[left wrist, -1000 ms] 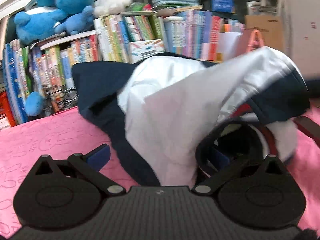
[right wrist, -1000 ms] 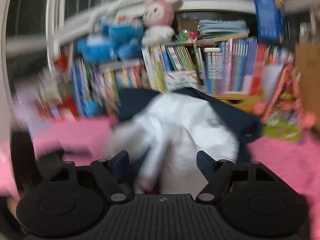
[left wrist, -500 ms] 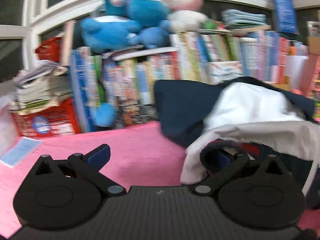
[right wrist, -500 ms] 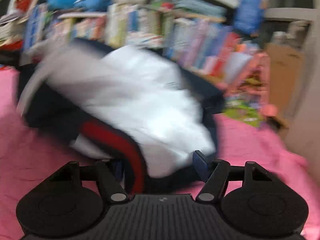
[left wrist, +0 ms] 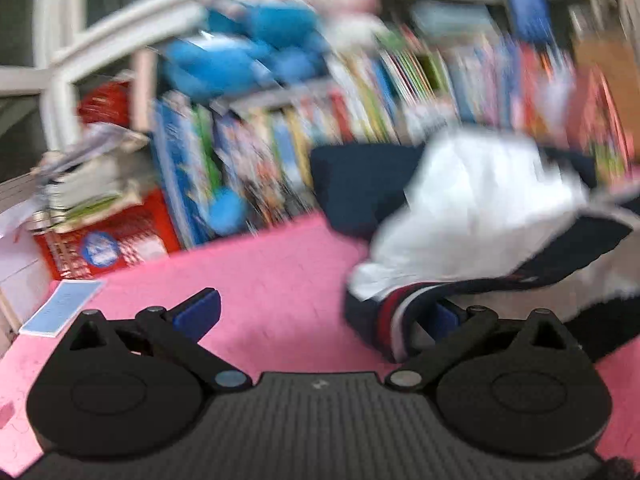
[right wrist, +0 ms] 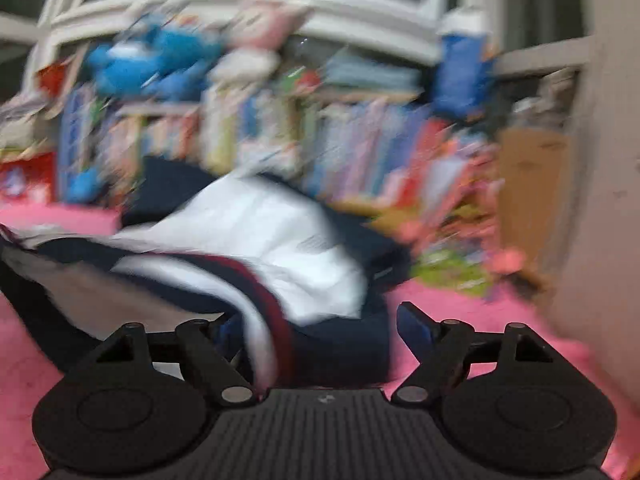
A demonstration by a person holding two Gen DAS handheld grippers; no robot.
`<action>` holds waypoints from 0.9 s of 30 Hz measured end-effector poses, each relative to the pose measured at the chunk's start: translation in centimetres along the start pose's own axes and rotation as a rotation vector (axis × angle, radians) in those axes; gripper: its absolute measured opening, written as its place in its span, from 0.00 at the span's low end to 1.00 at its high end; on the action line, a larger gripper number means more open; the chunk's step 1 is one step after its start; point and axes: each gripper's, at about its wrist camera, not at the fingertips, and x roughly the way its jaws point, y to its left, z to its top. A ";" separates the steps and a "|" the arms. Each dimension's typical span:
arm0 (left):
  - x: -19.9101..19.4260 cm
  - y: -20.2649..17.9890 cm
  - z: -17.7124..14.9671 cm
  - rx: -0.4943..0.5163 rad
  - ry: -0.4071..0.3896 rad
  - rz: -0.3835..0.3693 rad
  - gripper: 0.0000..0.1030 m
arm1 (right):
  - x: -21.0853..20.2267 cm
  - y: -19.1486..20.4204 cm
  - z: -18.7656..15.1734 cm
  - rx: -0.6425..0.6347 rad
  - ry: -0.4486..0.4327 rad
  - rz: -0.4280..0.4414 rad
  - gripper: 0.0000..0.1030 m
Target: Fold clothes
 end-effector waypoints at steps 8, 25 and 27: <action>2.2 4.0 -1.4 -0.076 0.056 0.104 1.00 | -0.4 0.1 -2.2 -0.131 0.116 -0.150 0.78; -9.9 21.1 -0.5 -0.214 -0.133 0.458 1.00 | 0.7 9.8 13.3 -0.192 -0.263 0.213 0.76; -10.6 21.0 -3.5 -0.219 -0.060 0.342 1.00 | 0.0 9.4 10.9 -0.237 -0.193 0.271 0.76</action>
